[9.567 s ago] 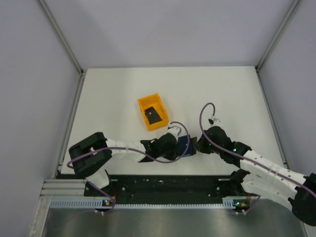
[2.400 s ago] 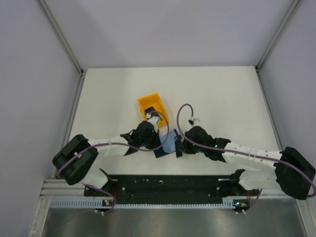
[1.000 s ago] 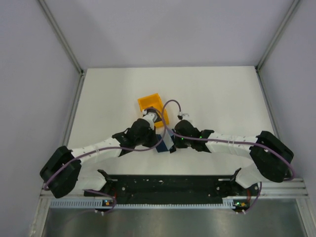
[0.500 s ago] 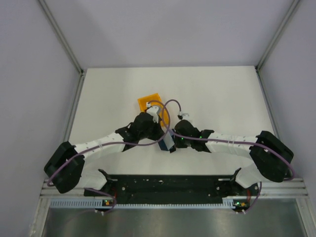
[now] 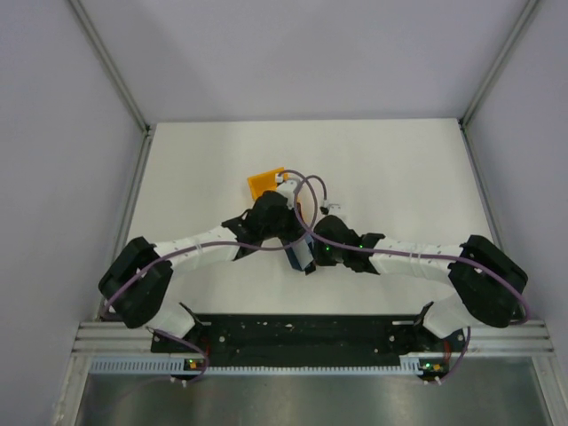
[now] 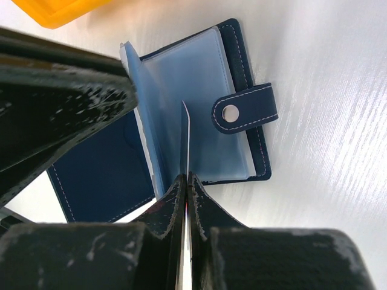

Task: Put the credit cards into the card holder
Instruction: Turn over the card slot in the card holder.

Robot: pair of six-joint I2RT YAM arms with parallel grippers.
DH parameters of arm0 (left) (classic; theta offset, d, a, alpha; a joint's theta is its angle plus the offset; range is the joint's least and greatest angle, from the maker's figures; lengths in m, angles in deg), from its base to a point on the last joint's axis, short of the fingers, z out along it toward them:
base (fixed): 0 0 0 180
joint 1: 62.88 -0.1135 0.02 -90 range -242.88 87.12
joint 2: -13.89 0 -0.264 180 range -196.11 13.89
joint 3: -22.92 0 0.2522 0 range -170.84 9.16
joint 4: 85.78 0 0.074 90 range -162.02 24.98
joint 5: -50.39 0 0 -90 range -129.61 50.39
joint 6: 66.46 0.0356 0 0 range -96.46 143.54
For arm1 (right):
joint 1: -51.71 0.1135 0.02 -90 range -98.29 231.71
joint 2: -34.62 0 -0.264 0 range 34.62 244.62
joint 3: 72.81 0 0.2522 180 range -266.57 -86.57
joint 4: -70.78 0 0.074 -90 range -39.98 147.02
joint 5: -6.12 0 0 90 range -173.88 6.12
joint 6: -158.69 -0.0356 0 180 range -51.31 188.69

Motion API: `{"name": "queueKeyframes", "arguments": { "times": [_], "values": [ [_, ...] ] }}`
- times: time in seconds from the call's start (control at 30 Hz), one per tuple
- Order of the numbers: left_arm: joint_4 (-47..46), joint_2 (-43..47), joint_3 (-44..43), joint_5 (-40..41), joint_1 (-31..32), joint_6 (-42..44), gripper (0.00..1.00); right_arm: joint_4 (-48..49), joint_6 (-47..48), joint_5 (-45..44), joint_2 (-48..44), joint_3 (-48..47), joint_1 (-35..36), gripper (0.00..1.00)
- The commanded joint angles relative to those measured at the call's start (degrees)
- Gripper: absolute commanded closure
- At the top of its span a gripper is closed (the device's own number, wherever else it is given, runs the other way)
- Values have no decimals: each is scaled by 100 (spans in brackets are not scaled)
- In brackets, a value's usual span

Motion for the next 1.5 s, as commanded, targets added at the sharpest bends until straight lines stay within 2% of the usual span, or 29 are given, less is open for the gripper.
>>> {"name": "queueKeyframes", "arguments": {
  "times": [0.0,0.67,1.47],
  "values": [
    [-345,-300,-331,-114,31,-14,100,-93,42,-156,131,148,71,100],
    [-345,-345,222,-70,31,74,100,-84,60,-165,149,122,62,100],
    [-151,481,688,18,31,21,100,-66,16,-173,228,130,62,100]
  ]
}}
